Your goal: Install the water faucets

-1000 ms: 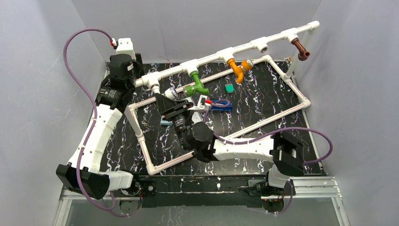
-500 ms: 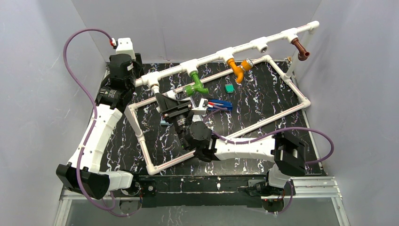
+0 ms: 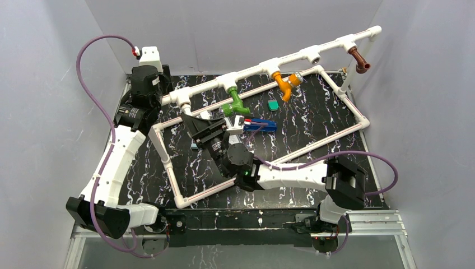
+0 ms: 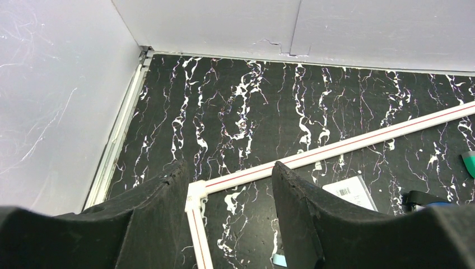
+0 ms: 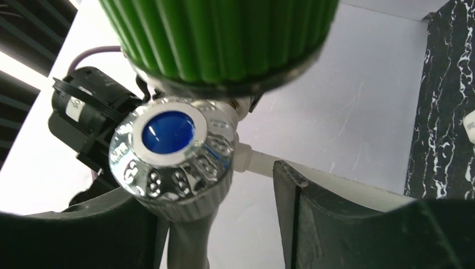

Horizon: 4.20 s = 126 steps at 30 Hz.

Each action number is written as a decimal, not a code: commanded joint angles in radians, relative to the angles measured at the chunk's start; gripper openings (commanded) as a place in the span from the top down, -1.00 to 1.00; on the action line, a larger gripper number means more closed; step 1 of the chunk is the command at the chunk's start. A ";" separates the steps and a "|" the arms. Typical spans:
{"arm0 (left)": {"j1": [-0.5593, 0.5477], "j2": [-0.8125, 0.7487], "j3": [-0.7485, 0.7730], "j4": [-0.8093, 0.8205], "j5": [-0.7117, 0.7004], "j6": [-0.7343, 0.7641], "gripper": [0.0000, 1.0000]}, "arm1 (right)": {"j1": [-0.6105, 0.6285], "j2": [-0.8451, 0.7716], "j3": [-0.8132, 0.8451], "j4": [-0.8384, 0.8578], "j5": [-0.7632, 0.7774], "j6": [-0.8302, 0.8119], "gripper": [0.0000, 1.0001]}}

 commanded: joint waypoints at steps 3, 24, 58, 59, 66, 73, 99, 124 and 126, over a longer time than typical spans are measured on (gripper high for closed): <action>-0.054 0.070 -0.080 -0.228 0.106 -0.035 -0.09 | 0.000 -0.077 -0.035 0.053 -0.072 -0.058 -0.53; -0.055 0.070 -0.072 -0.238 0.097 -0.032 -0.09 | -0.003 -0.402 -0.234 -0.109 -0.335 -0.694 -0.71; -0.072 0.086 -0.072 -0.240 0.088 -0.024 -0.09 | 0.022 -0.348 -0.013 -0.512 -0.592 -2.815 -0.80; -0.073 0.086 -0.071 -0.239 0.088 -0.023 -0.09 | 0.022 -0.330 -0.013 -0.482 -0.581 -2.852 -0.79; -0.073 0.082 -0.073 -0.241 0.086 -0.022 -0.09 | 0.018 -0.215 0.053 -0.409 -0.507 -2.953 -0.74; -0.075 0.073 -0.081 -0.238 0.085 -0.022 -0.10 | -0.001 -0.164 0.087 -0.380 -0.488 -2.935 -0.53; -0.078 0.075 -0.078 -0.237 0.082 -0.021 -0.11 | 0.002 -0.066 0.077 -0.167 -0.360 -2.472 0.97; -0.081 0.070 -0.081 -0.235 0.092 -0.022 -0.11 | 0.011 -0.015 0.083 0.185 0.035 -0.819 0.97; -0.082 0.069 -0.083 -0.234 0.091 -0.022 -0.11 | 0.005 -0.028 0.081 0.161 0.048 -0.670 0.97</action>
